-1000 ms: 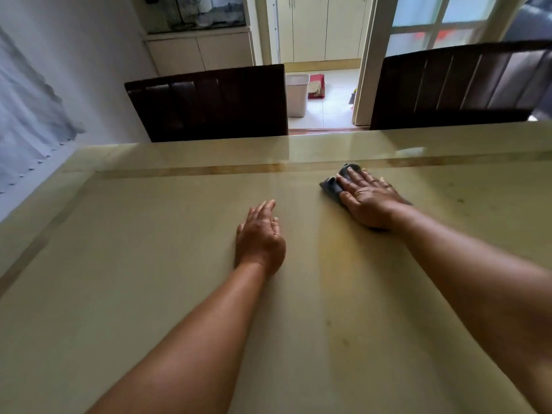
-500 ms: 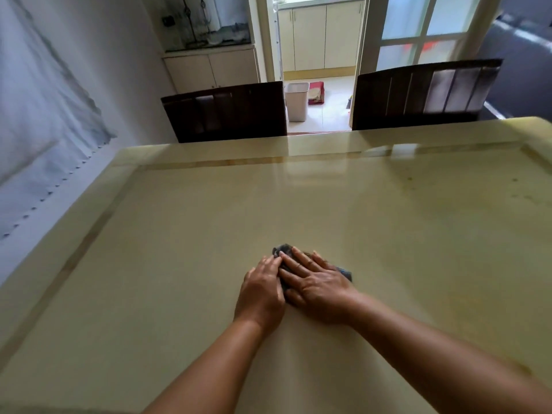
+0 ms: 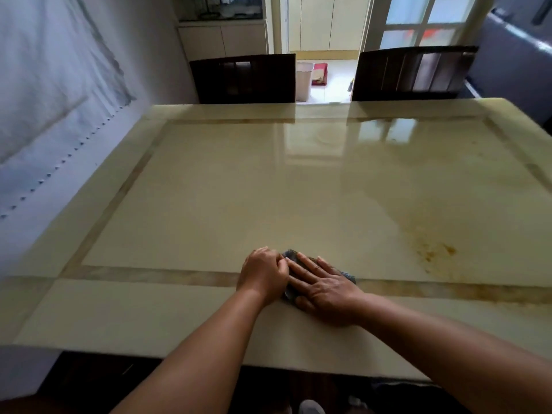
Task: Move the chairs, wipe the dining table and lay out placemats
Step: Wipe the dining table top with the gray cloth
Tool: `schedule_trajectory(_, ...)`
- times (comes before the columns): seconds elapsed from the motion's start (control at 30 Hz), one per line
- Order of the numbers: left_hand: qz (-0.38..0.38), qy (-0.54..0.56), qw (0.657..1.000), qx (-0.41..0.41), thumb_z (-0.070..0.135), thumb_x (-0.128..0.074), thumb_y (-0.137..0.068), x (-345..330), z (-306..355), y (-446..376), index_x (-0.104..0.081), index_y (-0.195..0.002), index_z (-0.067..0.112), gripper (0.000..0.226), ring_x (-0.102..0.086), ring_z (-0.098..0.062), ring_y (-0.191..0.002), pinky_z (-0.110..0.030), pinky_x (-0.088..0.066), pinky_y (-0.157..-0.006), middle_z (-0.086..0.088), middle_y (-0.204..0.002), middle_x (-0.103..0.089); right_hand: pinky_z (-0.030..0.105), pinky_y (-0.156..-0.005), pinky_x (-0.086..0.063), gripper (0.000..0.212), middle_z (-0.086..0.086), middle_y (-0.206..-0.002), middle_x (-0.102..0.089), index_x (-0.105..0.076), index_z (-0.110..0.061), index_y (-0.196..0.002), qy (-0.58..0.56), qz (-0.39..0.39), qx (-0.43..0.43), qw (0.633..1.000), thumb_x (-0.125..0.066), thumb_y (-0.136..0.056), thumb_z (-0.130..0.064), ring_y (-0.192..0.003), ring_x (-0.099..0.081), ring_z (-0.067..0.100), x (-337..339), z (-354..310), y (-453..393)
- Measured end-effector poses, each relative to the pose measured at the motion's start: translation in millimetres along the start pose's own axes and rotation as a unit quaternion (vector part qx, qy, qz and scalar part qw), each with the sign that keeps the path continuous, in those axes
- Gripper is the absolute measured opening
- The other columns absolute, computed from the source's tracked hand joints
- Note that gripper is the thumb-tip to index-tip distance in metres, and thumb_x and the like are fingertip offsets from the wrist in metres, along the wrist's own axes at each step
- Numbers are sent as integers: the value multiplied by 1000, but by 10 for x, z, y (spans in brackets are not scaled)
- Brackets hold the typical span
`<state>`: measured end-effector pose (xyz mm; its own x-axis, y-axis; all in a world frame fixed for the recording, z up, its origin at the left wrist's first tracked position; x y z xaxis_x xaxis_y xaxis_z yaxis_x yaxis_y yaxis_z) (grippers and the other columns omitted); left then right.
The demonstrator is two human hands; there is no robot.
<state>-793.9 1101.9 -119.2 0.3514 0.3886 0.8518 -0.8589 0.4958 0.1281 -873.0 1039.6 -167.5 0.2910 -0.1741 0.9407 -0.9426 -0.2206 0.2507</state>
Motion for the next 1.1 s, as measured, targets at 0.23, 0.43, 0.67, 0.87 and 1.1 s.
schedule_trajectory(0.23,59,-2,998,-23,15,-47,-86,-40,17,-226,-65,-94,10,20,-51,-30,-101,-33,-36,-89,-13,-103,-65,30,-115,11,54,-19,-148,21,5,-41,-146,-2,9,1,1000,-17,-97,-50,-137,25,5,184,459,-157)
schedule_trajectory(0.43,87,10,994,-57,10,-46,-87,-124,225,-643,-62,-113,13,30,-52,-26,-110,-28,-34,-97,-10,-118,-62,31,-116,4,54,-14,-157,11,-1,-38,-148,-4,41,-94,995,-19,-98,-48,-142,16,5,569,1440,-563)
schedule_trajectory(0.67,95,26,993,-60,7,-42,-88,-249,620,-1596,-53,-127,12,40,-44,-24,-127,-27,-27,-109,-10,-135,-53,34,-115,-1,53,-13,-157,7,-1,-38,-148,-11,92,-161,983,-17,-98,-48,-145,8,9,1003,2639,-1087)
schedule_trajectory(0.87,127,36,989,-61,12,-35,-83,-326,620,-1849,-54,-124,9,46,-47,-28,-121,-26,-26,-105,-13,-129,-55,38,-116,0,57,-2,-159,10,-2,-28,-150,-38,120,-295,947,-17,-98,-47,-146,6,16,1217,3555,-1269)
schedule_trajectory(1.1,63,48,995,-55,-2,-39,-87,-396,613,-1797,-43,-134,7,49,-38,-24,-132,-24,-20,-110,-13,-141,-44,35,-115,4,58,-3,-158,14,3,-28,-150,-25,81,-239,967,-15,-98,-47,-145,11,15,1002,3087,-1138)
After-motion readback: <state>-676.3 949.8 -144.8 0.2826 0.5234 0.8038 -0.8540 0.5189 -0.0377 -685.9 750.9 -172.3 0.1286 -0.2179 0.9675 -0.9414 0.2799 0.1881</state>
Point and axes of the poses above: each hand's wrist, its own y-axis away from the middle knuckle, its own x-axis out of the back of the hand, z = x × y, the point moved 10 cm from there along -y, towards the middle knuckle
